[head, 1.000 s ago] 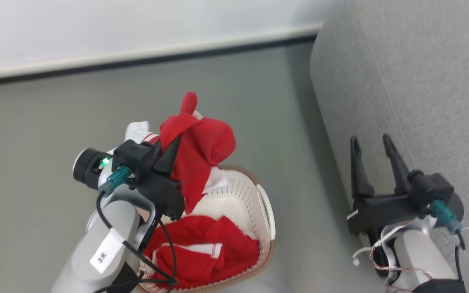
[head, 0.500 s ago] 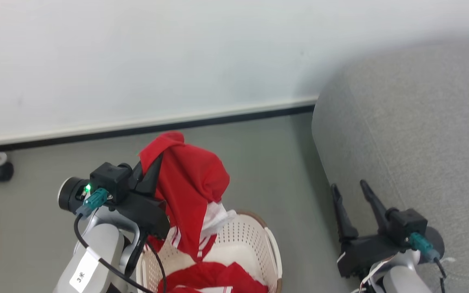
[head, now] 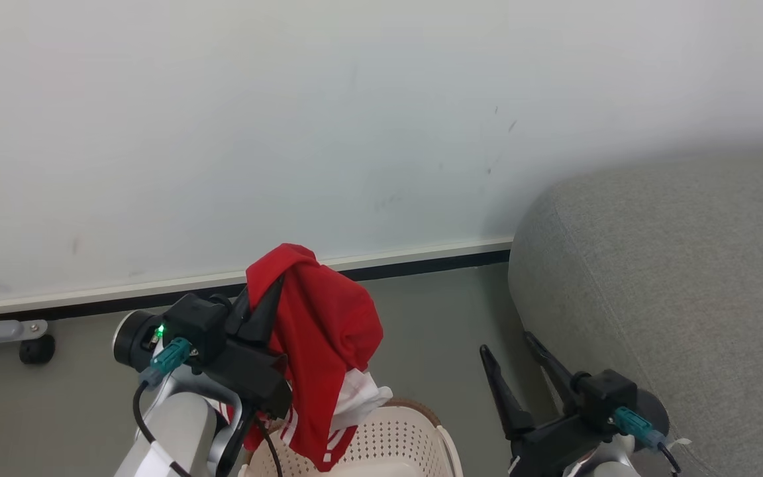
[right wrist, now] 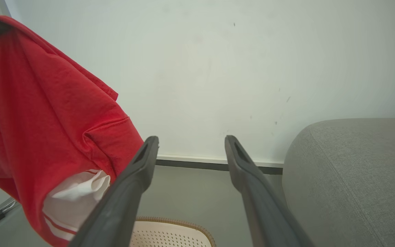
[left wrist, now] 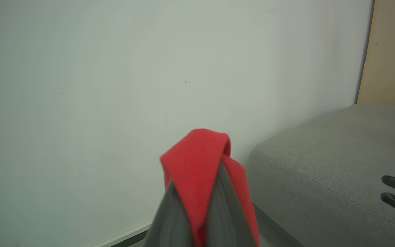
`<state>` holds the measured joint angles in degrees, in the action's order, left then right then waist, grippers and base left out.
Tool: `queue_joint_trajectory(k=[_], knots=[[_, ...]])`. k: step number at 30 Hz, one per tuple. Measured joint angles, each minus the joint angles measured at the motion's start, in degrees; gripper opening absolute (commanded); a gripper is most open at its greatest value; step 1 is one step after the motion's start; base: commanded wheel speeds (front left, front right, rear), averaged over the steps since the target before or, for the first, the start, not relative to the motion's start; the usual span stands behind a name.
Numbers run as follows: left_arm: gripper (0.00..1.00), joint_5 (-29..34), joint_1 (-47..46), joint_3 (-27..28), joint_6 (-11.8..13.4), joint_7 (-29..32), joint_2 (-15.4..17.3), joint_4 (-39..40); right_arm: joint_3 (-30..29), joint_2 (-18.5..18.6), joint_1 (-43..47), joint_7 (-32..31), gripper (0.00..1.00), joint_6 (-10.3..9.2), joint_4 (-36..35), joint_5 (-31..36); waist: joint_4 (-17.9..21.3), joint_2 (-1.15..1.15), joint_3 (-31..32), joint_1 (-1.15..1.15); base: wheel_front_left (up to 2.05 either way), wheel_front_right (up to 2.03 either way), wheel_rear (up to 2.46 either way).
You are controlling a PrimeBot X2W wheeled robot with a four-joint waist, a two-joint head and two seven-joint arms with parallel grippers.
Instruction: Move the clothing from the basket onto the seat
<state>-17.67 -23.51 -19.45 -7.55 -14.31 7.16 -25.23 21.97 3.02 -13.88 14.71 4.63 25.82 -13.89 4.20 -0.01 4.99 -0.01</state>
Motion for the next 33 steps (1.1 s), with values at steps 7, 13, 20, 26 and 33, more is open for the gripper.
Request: queue_joint_trajectory(k=[7, 13, 20, 26, 33], knots=[[0.0, 0.12, 0.5, -1.37, 0.05, 0.67, -0.26, 2.38, 7.23, 0.07, -4.16, 0.0, 1.0, 0.93, 1.14, -2.52, -0.35, 0.01, 1.07, 0.01, 0.0, 0.0, 0.0], [0.0, 0.68, 0.49, -3.15, 0.07, 2.02, -1.07, 4.64, 12.95, 0.12, -7.33, 0.0, 1.0, 1.44, 4.15, -5.35, -0.87, 0.01, 1.01, 0.01, 0.0, 0.0, 0.0], [0.0, 0.7, 0.31, -4.54, 0.05, 3.64, -1.77, 6.84, 19.01, 0.22, -11.15, -0.01, 1.0, 1.94, 8.81, -8.25, -2.15, 0.01, 0.51, 0.01, 0.0, 0.0, 0.0], [0.0, 0.71, -0.01, -5.56, 0.05, 4.83, -1.97, 8.14, 23.71, 0.26, -14.34, -0.01, 1.0, 2.22, 11.94, -11.5, -3.1, 0.01, 0.06, 0.01, 0.0, 0.0, 0.0], [0.0, 0.7, -0.9, -6.66, 0.05, 6.06, -2.1, 10.06, 29.99, 0.32, -16.86, -0.01, 1.0, 2.44, 14.62, -15.26, -3.77, 0.01, -0.29, 0.01, 0.0, 0.0, 0.0]])
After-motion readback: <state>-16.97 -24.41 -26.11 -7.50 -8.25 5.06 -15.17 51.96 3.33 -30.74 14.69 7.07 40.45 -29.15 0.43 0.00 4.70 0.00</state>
